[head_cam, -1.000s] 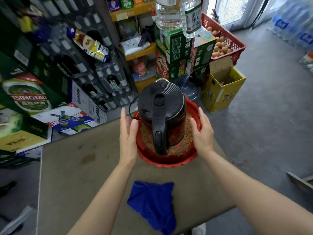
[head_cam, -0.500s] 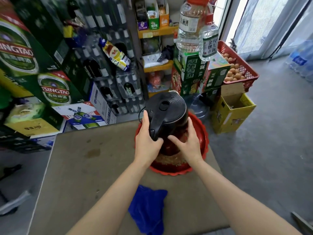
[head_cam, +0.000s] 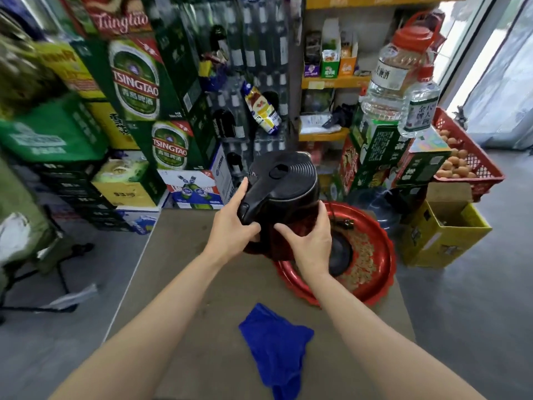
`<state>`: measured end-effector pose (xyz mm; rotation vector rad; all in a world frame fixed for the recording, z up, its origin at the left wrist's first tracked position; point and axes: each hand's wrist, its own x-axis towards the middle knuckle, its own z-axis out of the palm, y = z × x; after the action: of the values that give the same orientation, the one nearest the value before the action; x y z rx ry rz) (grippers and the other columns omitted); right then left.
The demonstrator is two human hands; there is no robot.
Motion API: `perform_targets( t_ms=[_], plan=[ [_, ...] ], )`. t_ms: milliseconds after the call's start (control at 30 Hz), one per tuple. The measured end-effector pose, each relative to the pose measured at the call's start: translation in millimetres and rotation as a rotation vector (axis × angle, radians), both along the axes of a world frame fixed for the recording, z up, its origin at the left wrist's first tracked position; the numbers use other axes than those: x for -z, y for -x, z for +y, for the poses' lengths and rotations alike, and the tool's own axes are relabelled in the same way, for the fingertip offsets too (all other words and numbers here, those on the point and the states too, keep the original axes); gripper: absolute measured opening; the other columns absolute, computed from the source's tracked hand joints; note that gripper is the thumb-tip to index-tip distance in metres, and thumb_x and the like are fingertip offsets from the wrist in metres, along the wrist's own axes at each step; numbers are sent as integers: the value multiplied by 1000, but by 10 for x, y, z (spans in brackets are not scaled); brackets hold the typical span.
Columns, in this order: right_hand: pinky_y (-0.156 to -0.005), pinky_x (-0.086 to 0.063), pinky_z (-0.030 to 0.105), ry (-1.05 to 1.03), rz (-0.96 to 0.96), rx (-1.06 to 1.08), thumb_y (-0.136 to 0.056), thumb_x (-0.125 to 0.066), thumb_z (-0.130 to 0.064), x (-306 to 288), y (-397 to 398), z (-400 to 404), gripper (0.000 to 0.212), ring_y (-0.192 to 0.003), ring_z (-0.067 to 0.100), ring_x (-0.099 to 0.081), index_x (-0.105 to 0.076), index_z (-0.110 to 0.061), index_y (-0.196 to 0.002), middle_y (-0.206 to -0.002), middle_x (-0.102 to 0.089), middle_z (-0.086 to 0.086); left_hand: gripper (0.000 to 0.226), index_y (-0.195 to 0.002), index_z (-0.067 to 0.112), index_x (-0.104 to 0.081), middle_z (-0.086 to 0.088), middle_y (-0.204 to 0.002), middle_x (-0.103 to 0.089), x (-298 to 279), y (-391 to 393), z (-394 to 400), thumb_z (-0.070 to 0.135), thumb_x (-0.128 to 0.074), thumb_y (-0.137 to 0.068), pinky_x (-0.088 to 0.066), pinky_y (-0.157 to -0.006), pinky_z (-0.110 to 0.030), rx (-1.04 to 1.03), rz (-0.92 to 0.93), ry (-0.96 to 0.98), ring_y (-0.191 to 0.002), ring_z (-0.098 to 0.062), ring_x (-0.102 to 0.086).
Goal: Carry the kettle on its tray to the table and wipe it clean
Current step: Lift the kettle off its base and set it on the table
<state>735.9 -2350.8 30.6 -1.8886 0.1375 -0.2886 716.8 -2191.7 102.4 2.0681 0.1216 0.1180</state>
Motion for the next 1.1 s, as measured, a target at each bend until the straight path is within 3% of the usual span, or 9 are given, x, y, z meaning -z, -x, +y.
perform_targets(
  t_ms=[133,367,500,633,733,800,867,967,1100],
  plan=[
    [-113,-38,40,-19,62,-66,-61,-87,-51,151,120,583,108,-138,18,-41,-34,-16,-149,-148,-47,3,97,-156,30,-27,27,-122,-59,176,200,600,-7,-70,-77,-48,-85,-4,-54,19,-47,-95,27,-54],
    [-113,-38,35,-22,135,-148,-59,-90,-46,409,204,1479,107,-137,17,-44,-37,-17,-148,-147,-51,2,95,-156,29,-28,21,-127,-57,489,423,1470,-6,-67,-78,-45,-81,-1,-136,36,-44,-109,4,-59],
    [-112,-35,29,-7,150,-142,-61,-91,-41,560,237,1827,106,-137,18,-44,-37,-14,-148,-146,-51,4,96,-156,30,-27,23,-127,-57,662,453,1818,-7,-66,-77,-44,-81,-1,-122,38,-29,-103,21,-55],
    [-114,-35,31,7,148,-99,-63,-89,-45,706,282,2050,107,-139,17,-42,-35,-15,-150,-149,-48,4,97,-157,29,-25,15,-136,-57,794,440,2036,-10,-65,-78,-44,-79,-1,-94,29,1,-110,12,-58],
    [-115,-36,33,39,120,-94,-66,-85,-51,776,281,2069,105,-140,15,-40,-32,-18,-151,-151,-45,1,94,-158,26,-24,29,-129,-52,872,409,2088,-9,-65,-80,-42,-80,0,-65,13,-7,-101,24,-54],
    [-115,-35,33,103,115,-105,-69,-82,-52,785,304,2024,105,-142,17,-39,-29,-16,-153,-154,-42,3,95,-158,29,-22,29,-135,-48,881,415,2076,-6,-65,-81,-41,-87,-1,-56,14,-19,-110,22,-51],
    [-114,-33,32,207,130,-136,-75,-79,-49,742,332,1945,103,-144,19,-35,-24,-13,-155,-157,-37,5,95,-158,32,-21,24,-141,-45,863,446,2063,-4,-66,-82,-43,-98,-7,-34,19,-20,-125,9,-49],
    [-113,-31,32,409,151,-230,-87,-70,-43,688,443,1676,90,-146,19,-30,-19,-15,-156,-160,-30,3,94,-158,31,-19,19,-151,-39,860,555,2036,8,-73,-84,-38,-112,-22,-37,-5,-52,-137,4,-38],
    [-114,-37,39,566,128,-213,-90,-70,-29,896,989,906,72,-142,22,-38,-36,-16,-152,-155,-41,3,87,-156,12,-27,-7,-164,-26,1021,907,1829,28,-76,-87,-24,-123,-44,-304,-249,-333,-152,-21,-21]
  ],
)
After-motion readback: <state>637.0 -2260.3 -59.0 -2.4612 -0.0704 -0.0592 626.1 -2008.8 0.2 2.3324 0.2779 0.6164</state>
